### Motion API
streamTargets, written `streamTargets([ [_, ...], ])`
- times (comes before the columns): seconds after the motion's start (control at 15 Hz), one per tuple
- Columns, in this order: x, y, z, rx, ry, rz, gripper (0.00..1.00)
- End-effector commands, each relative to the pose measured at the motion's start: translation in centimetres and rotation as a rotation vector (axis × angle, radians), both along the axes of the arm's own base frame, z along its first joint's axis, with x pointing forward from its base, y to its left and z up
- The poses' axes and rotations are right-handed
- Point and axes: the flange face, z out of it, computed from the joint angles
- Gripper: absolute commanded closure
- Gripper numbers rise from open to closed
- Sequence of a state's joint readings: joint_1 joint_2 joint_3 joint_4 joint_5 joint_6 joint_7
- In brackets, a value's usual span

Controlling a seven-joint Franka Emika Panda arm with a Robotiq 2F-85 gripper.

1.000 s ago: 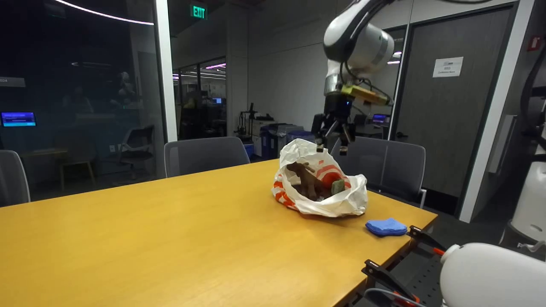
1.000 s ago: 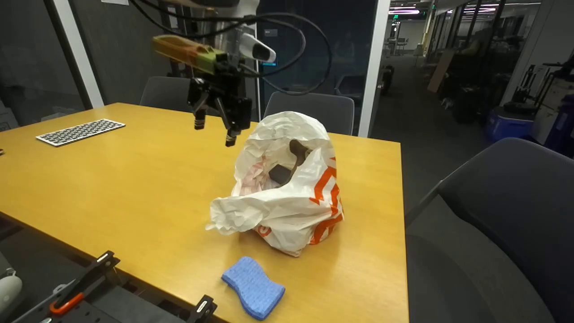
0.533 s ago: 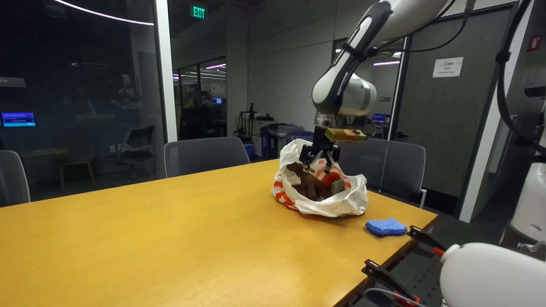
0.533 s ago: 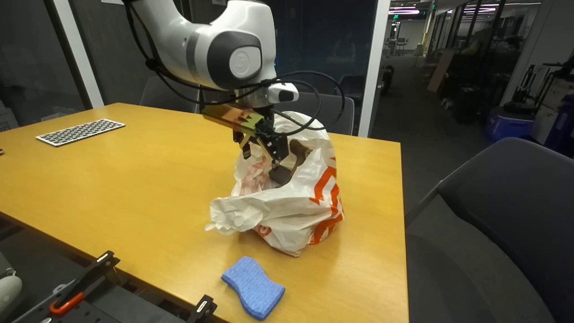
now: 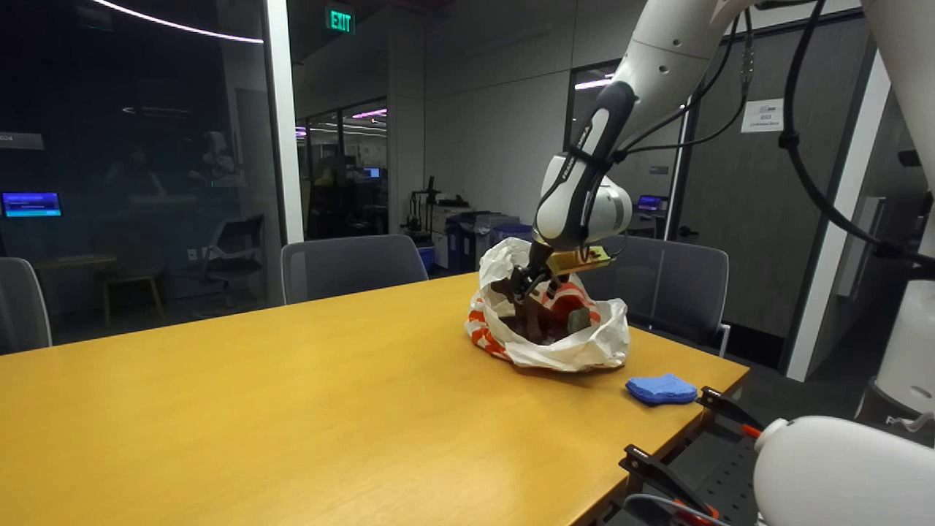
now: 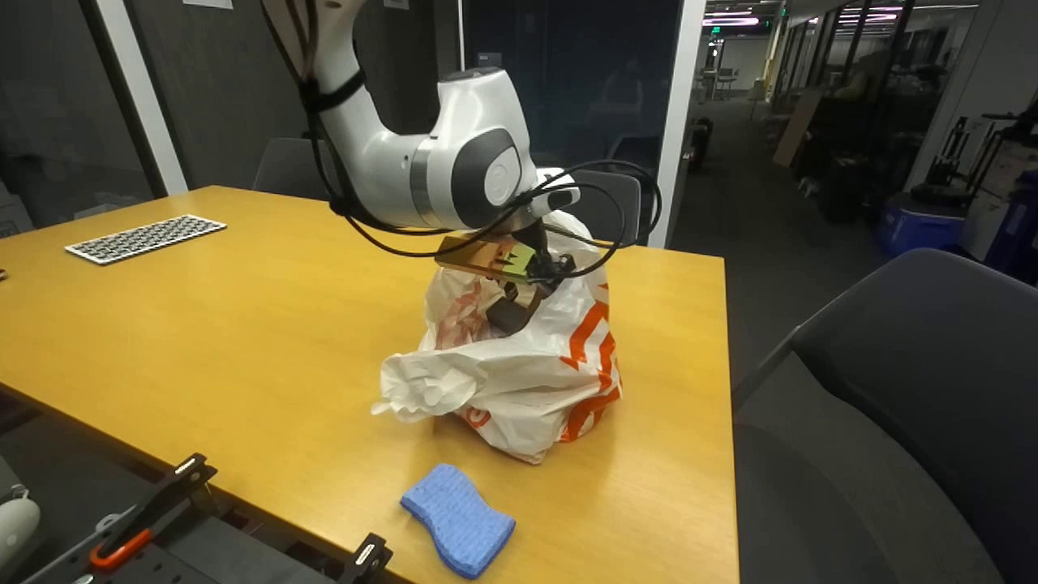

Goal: Move the objects out of the bag

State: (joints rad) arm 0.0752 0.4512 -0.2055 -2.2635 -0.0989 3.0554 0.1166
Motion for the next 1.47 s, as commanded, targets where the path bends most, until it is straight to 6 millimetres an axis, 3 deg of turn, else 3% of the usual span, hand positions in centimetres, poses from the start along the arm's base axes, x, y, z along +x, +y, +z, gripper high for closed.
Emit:
streamTargets([
  [0.0, 2.5, -0.1, -1.8, -0.049, -0.067, -0.010, 0.00],
  [0.2, 2.7, 0.3, -4.1, -0.045, -0.033, -0.035, 0.00],
  [0.27, 2.7, 0.5, -4.5, -0.053, -0.034, -0.031, 0.25],
  [0.33, 2.7, 0.6, -4.8, -0.063, -0.040, -0.025, 0.26],
  [0.8, 2.5, 0.3, -4.7, -0.140, -0.063, -0.002, 0.79],
  [1.0, 1.6, 0.3, -3.5, -0.105, 0.006, -0.066, 0.98],
  [1.4, -1.3, -0.7, 3.2, 0.010, 0.269, -0.154, 0.96],
])
